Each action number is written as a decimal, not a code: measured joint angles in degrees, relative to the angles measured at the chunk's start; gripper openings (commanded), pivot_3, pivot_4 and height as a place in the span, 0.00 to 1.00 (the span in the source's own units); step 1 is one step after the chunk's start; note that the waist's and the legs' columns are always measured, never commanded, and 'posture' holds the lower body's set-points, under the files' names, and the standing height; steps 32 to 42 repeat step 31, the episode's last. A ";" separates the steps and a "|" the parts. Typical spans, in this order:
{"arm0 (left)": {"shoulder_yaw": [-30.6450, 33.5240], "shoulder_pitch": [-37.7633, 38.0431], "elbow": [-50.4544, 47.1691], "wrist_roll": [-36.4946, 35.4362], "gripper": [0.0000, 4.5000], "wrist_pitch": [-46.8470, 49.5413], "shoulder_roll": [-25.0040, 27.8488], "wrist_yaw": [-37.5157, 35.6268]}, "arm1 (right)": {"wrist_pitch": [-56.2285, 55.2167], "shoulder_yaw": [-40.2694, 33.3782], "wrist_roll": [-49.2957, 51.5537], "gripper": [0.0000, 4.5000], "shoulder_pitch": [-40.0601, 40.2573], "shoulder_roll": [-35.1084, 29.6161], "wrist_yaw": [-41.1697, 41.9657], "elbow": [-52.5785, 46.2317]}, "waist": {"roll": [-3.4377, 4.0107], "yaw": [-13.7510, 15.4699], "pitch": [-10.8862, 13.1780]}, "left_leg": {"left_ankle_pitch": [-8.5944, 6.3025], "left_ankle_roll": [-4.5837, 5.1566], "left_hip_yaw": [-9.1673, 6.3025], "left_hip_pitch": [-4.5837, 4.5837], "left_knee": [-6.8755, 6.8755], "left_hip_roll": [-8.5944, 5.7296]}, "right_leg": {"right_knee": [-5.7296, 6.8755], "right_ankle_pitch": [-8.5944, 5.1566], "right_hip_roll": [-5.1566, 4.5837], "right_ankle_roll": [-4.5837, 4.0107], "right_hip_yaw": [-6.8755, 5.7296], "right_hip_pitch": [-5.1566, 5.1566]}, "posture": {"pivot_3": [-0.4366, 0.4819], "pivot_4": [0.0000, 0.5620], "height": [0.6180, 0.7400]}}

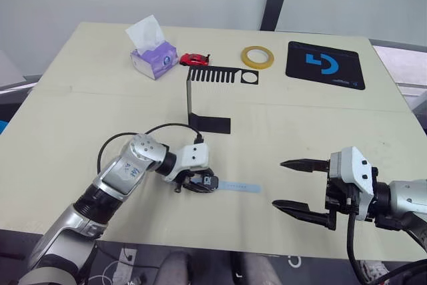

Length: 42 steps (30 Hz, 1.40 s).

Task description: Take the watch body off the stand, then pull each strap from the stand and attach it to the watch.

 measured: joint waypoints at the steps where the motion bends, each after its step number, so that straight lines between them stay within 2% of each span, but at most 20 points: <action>1: 0.00 0.07 -0.35 0.06 0.39 0.86 -0.02 0.47 | -0.35 0.23 -0.04 0.99 0.05 -0.12 -0.26 0.05 | 0.00 0.01 0.00 | 0.00 0.00 0.00 0.00 0.00 0.00 | -0.01 0.00 0.00 0.00 0.00 0.01 | 0.48 0.27 0.98; 2: 0.00 0.09 -0.62 0.10 0.39 1.34 -0.02 0.68 | -0.58 0.46 -0.10 0.99 0.08 -0.30 -0.41 0.11 | 0.00 0.01 0.00 | 0.00 0.00 0.00 0.01 0.00 0.00 | -0.01 0.00 0.00 0.00 0.00 0.01 | 0.48 0.27 0.98; 4: 0.02 0.28 -1.36 0.11 0.61 2.39 -0.02 1.13 | -1.26 0.83 -0.17 1.00 0.12 -0.67 -0.51 0.22 | 0.00 0.01 0.00 | 0.00 0.00 0.00 0.01 0.00 0.00 | -0.01 0.00 0.00 0.00 0.00 0.01 | 0.48 0.27 0.98; 5: 0.14 0.52 -1.89 -0.09 0.67 3.25 -0.02 1.20 | -1.48 1.15 -0.17 1.00 0.12 -0.95 -0.55 0.33 | 0.00 0.00 0.00 | 0.00 0.00 0.00 0.01 0.00 0.00 | -0.01 0.00 0.00 0.00 0.00 0.01 | 0.48 0.27 0.98; 8: 1.23 1.73 -3.00 -2.08 0.95 4.81 0.29 0.18 | -2.14 1.89 -0.24 1.00 0.05 -1.38 -0.56 1.10 | 0.00 0.01 0.00 | 0.00 0.00 0.00 0.01 0.02 0.00 | 0.00 0.00 -0.01 0.00 0.00 0.02 | 0.48 0.27 0.98; 9: 1.96 2.34 -3.58 -3.22 0.99 5.39 0.78 -0.37 | -2.61 2.08 -0.44 1.00 0.04 -1.69 -0.51 1.29 | 0.00 -0.05 0.00 | 0.00 0.00 0.00 0.01 0.02 0.01 | 0.00 0.00 -0.01 0.00 0.00 0.01 | 0.48 0.27 0.98; 11: 4.60 4.09 -5.14 -6.13 0.99 5.97 2.94 -2.12 | -3.18 2.07 -0.56 1.00 0.09 -2.36 -0.37 1.65 | 0.00 -0.28 0.00 | 0.00 0.00 0.00 0.02 -0.01 0.05 | 0.01 0.00 0.01 -0.01 0.00 0.01 | 0.48 0.27 0.98; 14: 12.11 7.91 -8.22 -12.32 0.99 6.07 7.83 -5.72 | -3.69 1.51 -0.18 1.00 0.55 -2.71 0.18 2.83 | 0.00 -0.31 0.00 | 0.00 -0.01 -0.01 0.04 -0.03 0.10 | 0.04 -0.04 0.01 -0.07 -0.03 -0.01 | 0.48 0.27 0.98; 20: 33.43 19.98 -10.26 -23.37 0.99 10.14 18.76 -8.83 | -2.42 -6.59 5.11 1.00 2.46 -5.00 3.35 6.75 | -0.01 -0.15 0.01 | -0.01 0.01 -0.05 0.05 -0.07 0.07 | -0.06 -0.04 -0.17 -0.07 -0.12 0.05 | 0.48 0.27 0.98; 25: 47.33 30.44 -9.17 -24.73 0.99 9.28 22.57 -8.78 | -2.29 -13.05 6.42 1.00 5.61 -7.14 6.59 11.08 | -0.01 -0.07 0.00 | -0.01 0.01 -0.10 0.06 -0.16 0.06 | -0.15 -0.05 -0.26 -0.10 -0.18 0.07 | 0.48 0.27 0.98; 30: 57.84 35.00 -3.70 -23.73 0.99 7.55 26.88 -9.09 | -4.29 -18.22 4.57 1.00 8.60 -8.78 11.05 17.09 | -0.02 -0.15 0.00 | -0.02 -0.01 -0.10 0.06 -0.22 0.07 | -0.28 -0.08 -0.34 -0.16 -0.24 0.08 | 0.48 0.27 0.98; 42: 59.20 35.80 -3.06 -23.69 0.99 6.92 27.80 -9.77 | -5.22 -19.32 4.21 1.00 9.06 -9.01 12.27 18.35 | -0.02 -0.15 0.00 | -0.02 -0.01 -0.10 0.07 -0.24 0.07 | -0.30 -0.08 -0.36 -0.16 -0.24 0.09 | 0.48 0.27 0.98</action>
